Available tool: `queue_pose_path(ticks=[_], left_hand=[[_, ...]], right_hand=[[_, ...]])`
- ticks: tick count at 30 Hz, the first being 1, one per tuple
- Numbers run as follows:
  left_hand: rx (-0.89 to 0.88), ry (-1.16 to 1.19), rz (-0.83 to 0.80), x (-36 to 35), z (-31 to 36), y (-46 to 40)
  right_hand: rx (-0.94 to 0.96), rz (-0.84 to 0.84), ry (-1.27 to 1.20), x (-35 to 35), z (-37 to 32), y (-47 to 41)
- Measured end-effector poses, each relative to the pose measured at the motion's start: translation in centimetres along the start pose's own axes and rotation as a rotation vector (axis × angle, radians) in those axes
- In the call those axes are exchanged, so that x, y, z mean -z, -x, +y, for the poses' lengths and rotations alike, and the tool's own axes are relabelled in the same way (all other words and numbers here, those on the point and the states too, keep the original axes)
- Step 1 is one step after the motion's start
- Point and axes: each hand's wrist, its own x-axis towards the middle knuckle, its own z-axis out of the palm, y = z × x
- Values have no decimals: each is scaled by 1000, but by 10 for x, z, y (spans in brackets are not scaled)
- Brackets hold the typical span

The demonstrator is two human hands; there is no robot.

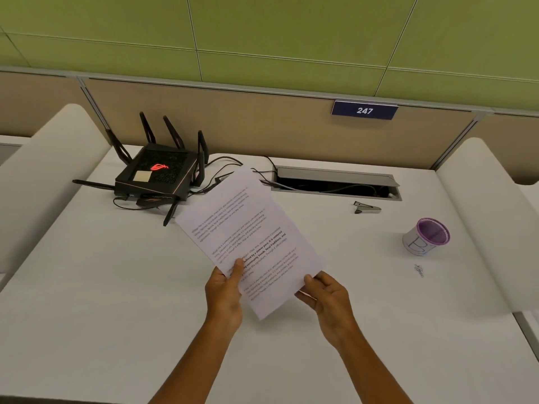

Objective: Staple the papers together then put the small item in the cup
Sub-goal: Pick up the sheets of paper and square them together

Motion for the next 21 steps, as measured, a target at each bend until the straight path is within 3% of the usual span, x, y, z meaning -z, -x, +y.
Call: queue_pose_path(ticks=[5,12,15,21], left_hand=[[65,25,-44,-7,-19,17],[32,84,36,35,5,-10],[4,-113,20,58,30,-24],[-39,-527,-193,50,41,-30]], right_hand=[[-2,91,35,-23,8,5],[3,112,337,9,-15,-4],[6,71,436,27,-31,-9],[93,66,525,29,-45,-8]])
